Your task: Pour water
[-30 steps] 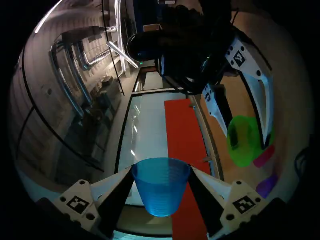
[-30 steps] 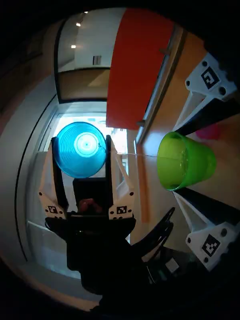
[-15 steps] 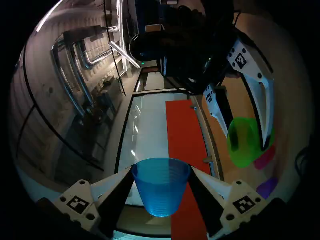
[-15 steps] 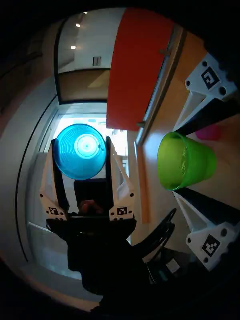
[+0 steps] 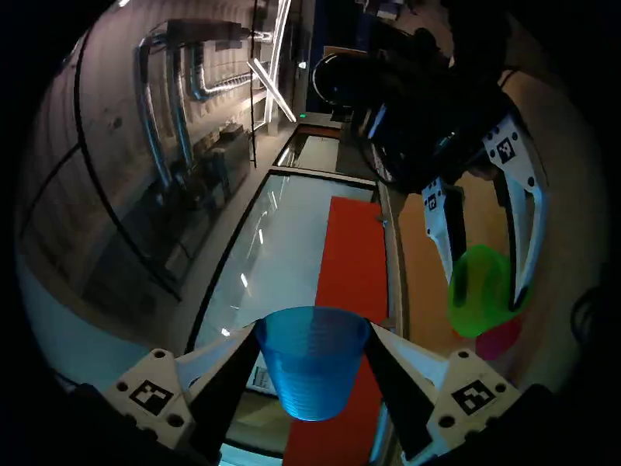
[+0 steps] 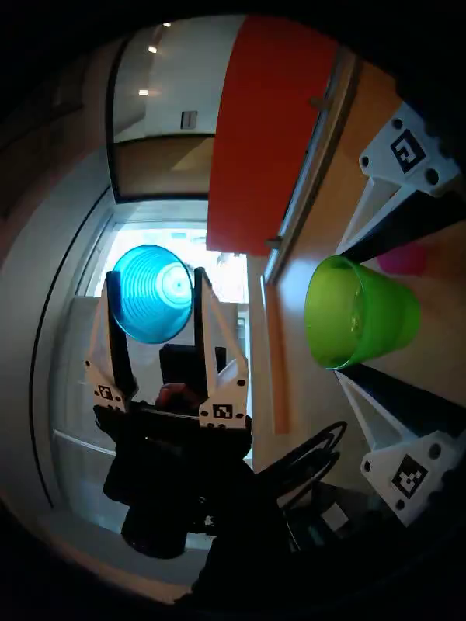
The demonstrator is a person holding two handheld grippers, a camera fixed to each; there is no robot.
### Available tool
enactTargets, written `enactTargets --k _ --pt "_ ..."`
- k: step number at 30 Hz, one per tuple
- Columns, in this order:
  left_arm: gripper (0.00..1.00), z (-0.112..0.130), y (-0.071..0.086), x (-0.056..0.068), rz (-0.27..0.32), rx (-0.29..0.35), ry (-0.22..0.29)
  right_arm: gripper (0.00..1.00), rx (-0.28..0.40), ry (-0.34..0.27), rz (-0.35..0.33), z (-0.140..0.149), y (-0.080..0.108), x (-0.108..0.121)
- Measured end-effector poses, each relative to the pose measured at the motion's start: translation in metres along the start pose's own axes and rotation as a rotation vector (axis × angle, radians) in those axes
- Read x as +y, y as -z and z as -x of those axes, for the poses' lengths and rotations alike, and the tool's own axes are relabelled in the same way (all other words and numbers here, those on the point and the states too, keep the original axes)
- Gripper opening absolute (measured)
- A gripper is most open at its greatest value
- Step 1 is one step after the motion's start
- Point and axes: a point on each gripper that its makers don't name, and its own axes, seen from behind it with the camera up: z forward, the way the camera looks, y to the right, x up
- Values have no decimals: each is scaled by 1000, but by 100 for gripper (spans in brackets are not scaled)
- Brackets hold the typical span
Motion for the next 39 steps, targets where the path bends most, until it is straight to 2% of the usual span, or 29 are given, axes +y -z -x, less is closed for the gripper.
enactTargets --k 20,30,33,39 --pt "89 30 9 7 37 -39 503 90 10 10 16 -3 7 1" --pt "89 40 10 10 49 -37 867 90 18 12 23 -5 9 2" --pt "89 41 13 9 46 -29 932 90 20 11 25 -6 10 3" --pt "89 45 14 10 46 -35 1019 90 25 10 32 -8 11 4"
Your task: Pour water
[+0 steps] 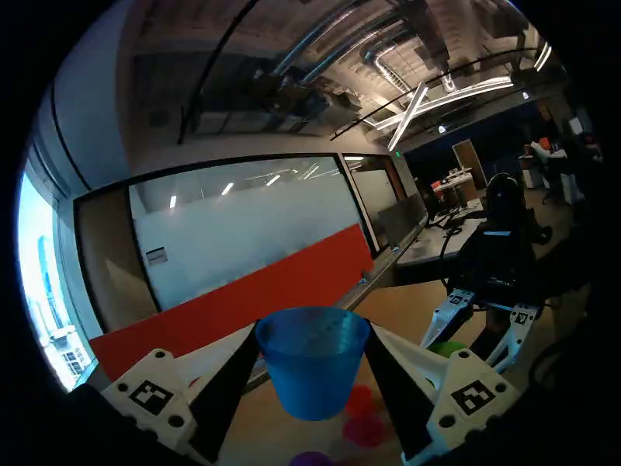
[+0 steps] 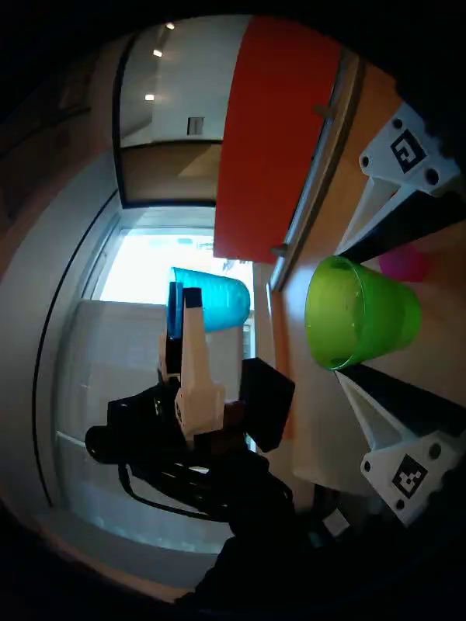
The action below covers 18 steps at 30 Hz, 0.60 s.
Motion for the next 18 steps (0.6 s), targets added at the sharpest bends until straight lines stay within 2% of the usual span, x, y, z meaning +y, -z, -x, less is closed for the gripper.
enactTargets --k 9,12,18 --pt "89 10 -3 -3 -2 -14 174 90 6 -5 8 -1 2 2" --pt "89 12 -2 -4 2 -16 207 90 5 -7 12 -1 3 3" --pt "89 26 0 -2 8 -55 224 90 6 -20 15 -2 5 6"
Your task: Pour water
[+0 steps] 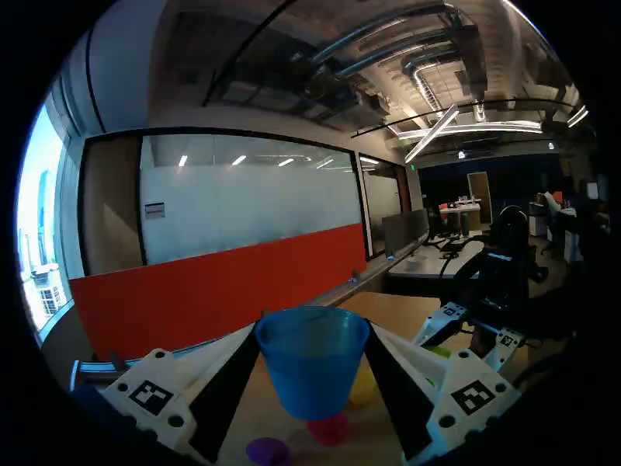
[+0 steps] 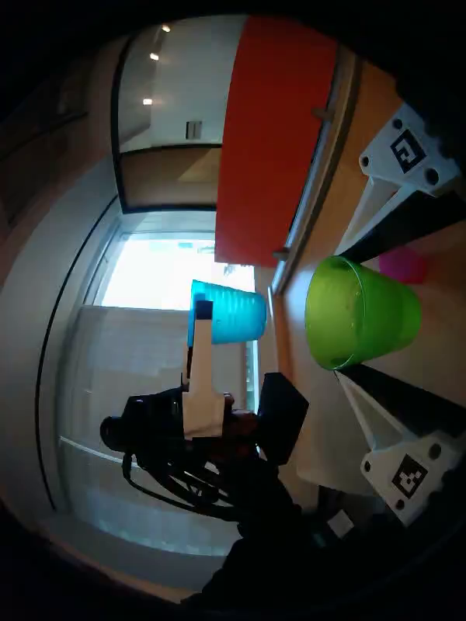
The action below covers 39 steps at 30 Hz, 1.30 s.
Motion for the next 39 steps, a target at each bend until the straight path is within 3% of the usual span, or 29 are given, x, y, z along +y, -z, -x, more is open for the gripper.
enactTargets --k 6,17,39 --pt "89 21 2 -1 11 -62 6 90 -29 -19 -9 5 3 2" --pt "89 73 7 -4 28 -210 -23 90 -150 -8 -2 26 16 13" --pt "89 171 22 24 149 -470 -83 90 -380 -8 -52 82 31 15"
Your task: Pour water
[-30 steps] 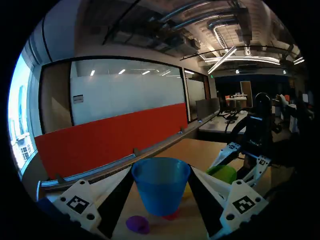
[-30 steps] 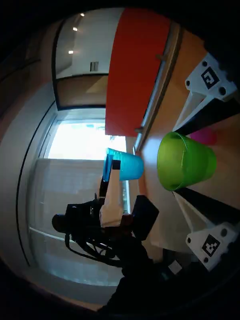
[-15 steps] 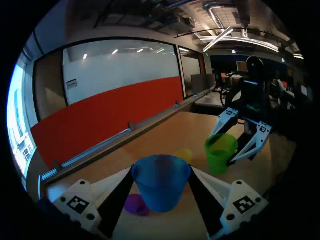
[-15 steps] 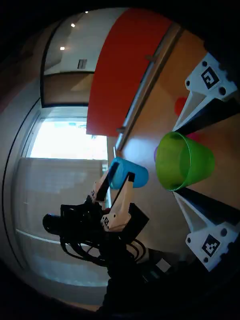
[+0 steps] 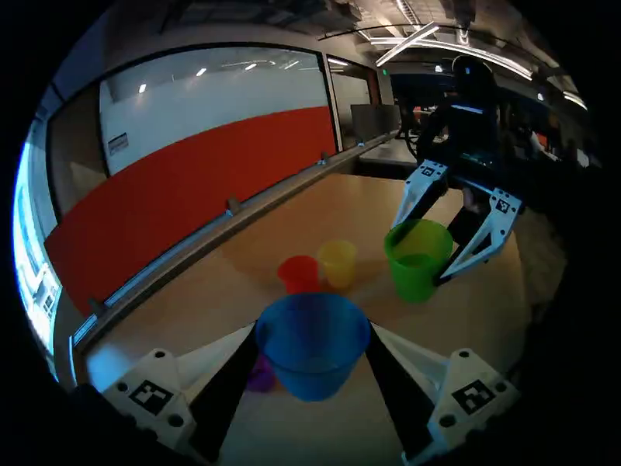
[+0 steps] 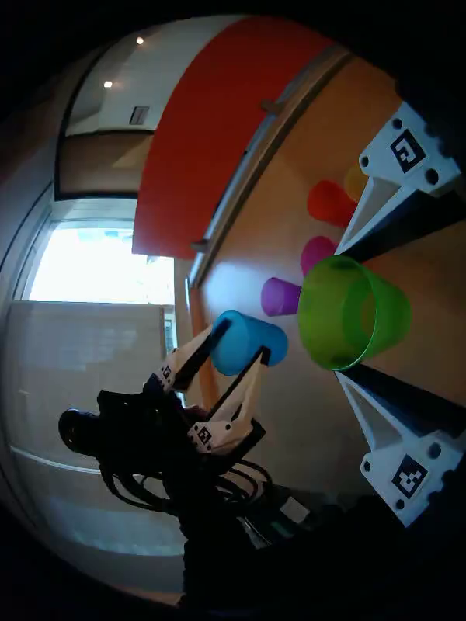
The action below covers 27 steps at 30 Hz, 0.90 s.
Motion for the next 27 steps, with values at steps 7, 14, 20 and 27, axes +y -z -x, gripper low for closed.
enactTargets --k 7,14,20,27 --pt "89 30 -16 14 43 -76 -10 90 -40 3 -9 12 -5 1" --pt "89 55 -32 24 82 -128 9 90 -90 1 -14 29 -10 4" --pt "89 74 -47 29 105 -159 36 90 -104 -7 -18 36 -15 7" --pt "89 93 -61 34 127 -183 62 90 -122 -14 -19 45 -18 11"
